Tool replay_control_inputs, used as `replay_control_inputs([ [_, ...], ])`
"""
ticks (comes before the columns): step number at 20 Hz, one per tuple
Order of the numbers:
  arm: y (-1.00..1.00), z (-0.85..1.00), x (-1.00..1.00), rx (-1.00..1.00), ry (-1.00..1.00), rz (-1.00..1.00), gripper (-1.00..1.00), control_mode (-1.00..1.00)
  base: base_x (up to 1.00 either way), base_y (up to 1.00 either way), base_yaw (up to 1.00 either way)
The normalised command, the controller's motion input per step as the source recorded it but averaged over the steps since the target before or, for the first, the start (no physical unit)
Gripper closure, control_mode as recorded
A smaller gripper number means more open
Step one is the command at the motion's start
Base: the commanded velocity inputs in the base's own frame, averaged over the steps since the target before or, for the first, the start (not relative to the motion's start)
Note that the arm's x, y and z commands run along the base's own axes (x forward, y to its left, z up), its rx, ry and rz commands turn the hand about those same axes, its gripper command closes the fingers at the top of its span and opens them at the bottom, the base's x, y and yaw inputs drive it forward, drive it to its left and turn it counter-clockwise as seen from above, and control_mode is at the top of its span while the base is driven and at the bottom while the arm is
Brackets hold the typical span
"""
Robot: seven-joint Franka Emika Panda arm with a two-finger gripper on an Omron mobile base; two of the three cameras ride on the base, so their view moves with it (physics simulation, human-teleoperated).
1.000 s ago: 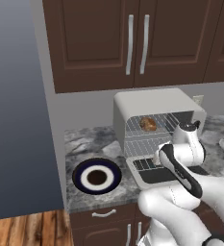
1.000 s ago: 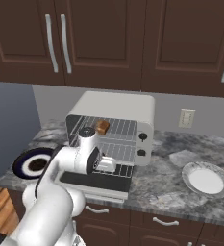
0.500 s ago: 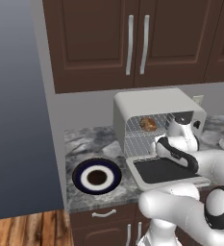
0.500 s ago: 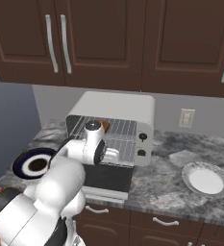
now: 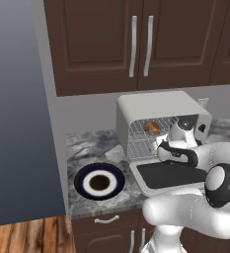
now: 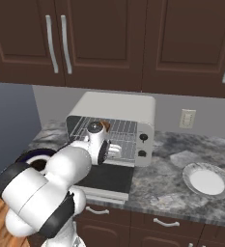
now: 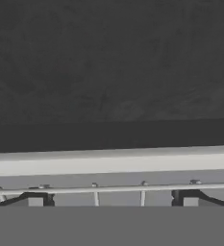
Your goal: Open the toaster oven door. Place the bread on the top rack in the toaster oven and place the chicken drumstick on the bottom rack.
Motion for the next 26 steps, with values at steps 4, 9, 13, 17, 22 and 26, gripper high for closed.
replay_control_inputs([
  [4, 0.24, -0.25, 0.08, -0.03, -0.35, 0.00, -1.00, -1.00, 0.00, 0.00, 0.00],
  [9, 0.18, 0.64, -0.51, 0.00, -0.07, -0.02, -1.00, -1.00, 0.00, 0.00, 0.00],
  [13, 0.11, 1.00, -1.00, 0.00, 0.16, -0.04, -1.00, -1.00, 0.00, 0.00, 0.00],
  [17, 0.16, 0.95, -1.00, 0.00, 0.33, 0.00, -1.00, -1.00, 0.00, 0.00, 0.00],
  [22, 0.34, 1.00, -0.87, 0.00, 0.22, 0.00, -1.00, -1.00, 0.00, 0.00, 0.00],
  [26, 0.55, 1.00, -0.60, 0.00, 0.16, 0.00, -1.00, -1.00, 0.00, 0.00, 0.00],
])
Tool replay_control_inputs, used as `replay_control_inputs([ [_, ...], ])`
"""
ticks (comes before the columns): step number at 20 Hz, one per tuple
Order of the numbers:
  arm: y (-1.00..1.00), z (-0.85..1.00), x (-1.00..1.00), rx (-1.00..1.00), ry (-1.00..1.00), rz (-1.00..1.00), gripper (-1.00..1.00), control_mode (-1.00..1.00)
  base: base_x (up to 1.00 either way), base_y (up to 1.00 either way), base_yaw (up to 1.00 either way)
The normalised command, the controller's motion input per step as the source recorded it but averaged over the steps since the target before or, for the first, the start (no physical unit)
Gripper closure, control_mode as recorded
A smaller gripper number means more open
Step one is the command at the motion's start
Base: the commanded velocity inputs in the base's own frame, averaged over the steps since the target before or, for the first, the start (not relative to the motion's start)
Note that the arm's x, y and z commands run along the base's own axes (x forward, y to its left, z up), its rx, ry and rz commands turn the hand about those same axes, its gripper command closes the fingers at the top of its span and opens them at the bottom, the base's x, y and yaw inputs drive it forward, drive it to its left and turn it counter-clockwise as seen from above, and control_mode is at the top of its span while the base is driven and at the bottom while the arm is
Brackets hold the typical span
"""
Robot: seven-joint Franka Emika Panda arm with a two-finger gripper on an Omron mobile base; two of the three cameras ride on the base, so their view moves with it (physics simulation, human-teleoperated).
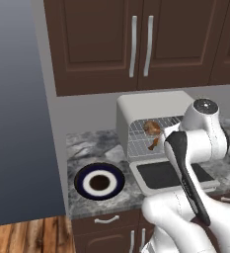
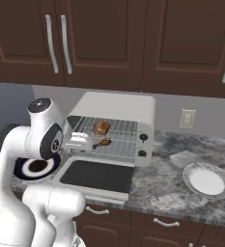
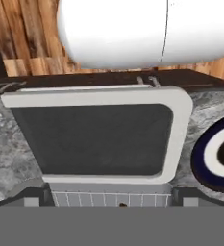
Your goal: Open the toaster oven door. Place the bread on the top rack in the toaster oven and place the chicken drumstick on the bottom rack.
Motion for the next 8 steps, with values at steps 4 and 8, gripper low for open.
replay_control_inputs([
  [4, 0.67, 1.00, -0.65, 0.00, 0.04, 0.00, -1.00, -1.00, 0.00, 0.00, 0.00],
  [8, 0.77, 0.95, -0.66, -0.01, 0.00, 0.00, -1.00, -1.00, 0.00, 0.00, 0.00],
])
